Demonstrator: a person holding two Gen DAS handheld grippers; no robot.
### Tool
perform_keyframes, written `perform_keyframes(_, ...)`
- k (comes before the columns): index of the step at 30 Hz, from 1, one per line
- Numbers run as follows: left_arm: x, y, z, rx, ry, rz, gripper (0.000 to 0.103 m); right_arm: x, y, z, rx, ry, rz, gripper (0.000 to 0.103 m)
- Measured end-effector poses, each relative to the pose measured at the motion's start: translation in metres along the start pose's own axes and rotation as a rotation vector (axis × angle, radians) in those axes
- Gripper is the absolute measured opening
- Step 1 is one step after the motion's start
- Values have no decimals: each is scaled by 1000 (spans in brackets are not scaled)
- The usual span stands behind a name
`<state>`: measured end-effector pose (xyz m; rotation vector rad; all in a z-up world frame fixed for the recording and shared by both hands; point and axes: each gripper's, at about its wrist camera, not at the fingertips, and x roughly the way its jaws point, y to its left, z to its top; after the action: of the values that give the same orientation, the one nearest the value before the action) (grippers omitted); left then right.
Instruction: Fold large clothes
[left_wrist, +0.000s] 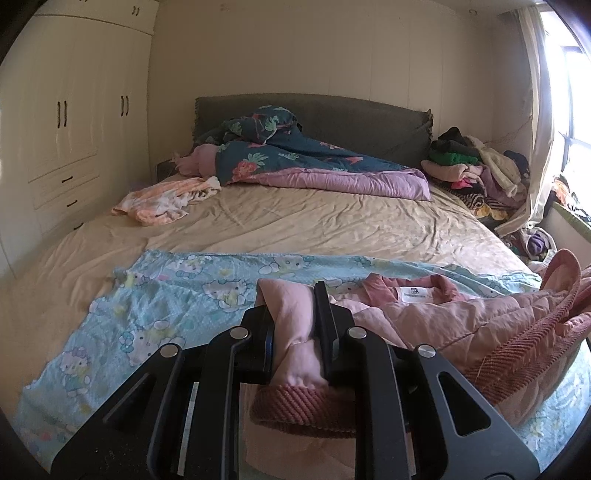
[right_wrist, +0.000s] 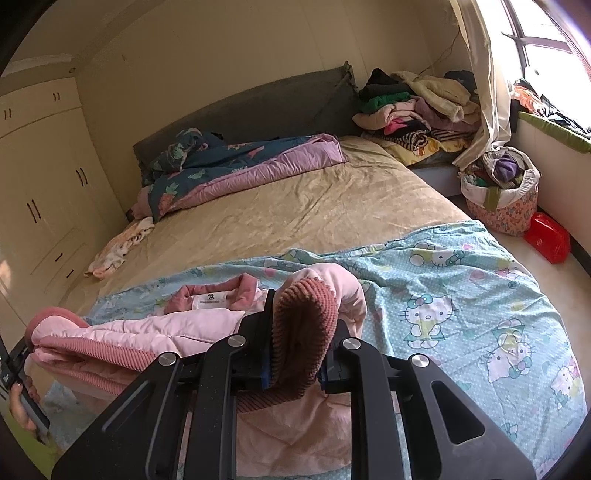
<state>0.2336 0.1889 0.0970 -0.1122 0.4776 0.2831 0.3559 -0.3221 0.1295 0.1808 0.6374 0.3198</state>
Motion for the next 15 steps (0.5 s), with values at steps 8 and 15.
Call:
perform_keyframes(8, 22, -2, -2, 10, 16, 13, 12, 26, -9, 0, 26, 25, 17, 17)
perform_keyframes(15, 28, -9, -4, 43, 12, 18, 12, 40, -23, -6, 101, 45, 62, 21)
